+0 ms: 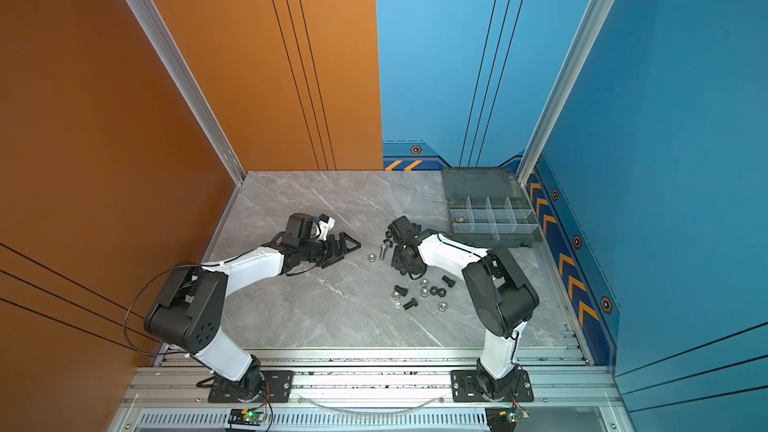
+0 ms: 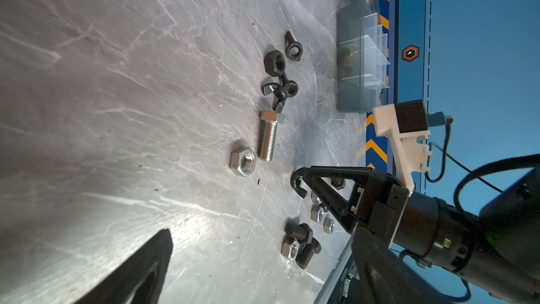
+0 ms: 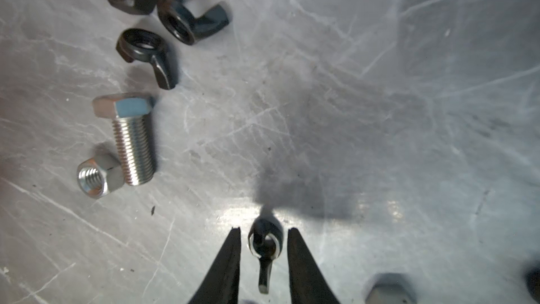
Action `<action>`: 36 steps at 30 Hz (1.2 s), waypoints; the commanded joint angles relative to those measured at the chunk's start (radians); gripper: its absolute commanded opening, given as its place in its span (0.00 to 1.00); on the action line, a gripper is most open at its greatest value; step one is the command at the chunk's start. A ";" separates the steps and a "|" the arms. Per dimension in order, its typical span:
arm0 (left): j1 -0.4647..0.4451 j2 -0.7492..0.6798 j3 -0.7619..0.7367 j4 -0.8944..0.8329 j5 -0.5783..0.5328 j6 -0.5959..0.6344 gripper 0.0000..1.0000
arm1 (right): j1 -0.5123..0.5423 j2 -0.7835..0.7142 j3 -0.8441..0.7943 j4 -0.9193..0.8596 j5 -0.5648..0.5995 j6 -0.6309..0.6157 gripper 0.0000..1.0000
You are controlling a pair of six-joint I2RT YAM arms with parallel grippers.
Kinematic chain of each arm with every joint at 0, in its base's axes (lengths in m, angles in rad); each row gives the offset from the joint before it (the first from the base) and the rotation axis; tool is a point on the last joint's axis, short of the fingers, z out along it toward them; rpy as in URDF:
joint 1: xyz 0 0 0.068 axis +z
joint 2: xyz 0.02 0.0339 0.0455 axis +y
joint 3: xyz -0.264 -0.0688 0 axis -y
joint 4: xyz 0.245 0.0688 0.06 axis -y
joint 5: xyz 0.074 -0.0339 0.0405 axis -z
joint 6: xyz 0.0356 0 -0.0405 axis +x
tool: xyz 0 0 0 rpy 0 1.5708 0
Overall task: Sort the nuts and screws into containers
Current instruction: 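Move the right gripper over the pile to a black wing nut, then lower the right gripper and close it on the black wing nut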
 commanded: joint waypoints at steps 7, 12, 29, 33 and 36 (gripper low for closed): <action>0.001 -0.022 0.005 -0.025 -0.007 0.011 0.98 | 0.016 0.031 0.054 0.000 0.071 -0.008 0.28; 0.001 -0.022 0.001 -0.019 -0.007 0.011 0.98 | 0.025 0.051 0.072 -0.016 0.100 -0.018 0.27; 0.002 -0.028 -0.001 -0.033 -0.011 0.022 0.98 | 0.047 0.096 0.083 -0.040 0.156 -0.039 0.19; 0.002 -0.032 -0.002 -0.036 -0.009 0.024 0.98 | 0.049 0.097 0.076 -0.039 0.161 -0.039 0.19; 0.002 -0.034 -0.002 -0.039 -0.011 0.025 0.98 | 0.051 0.098 0.070 -0.037 0.165 -0.038 0.19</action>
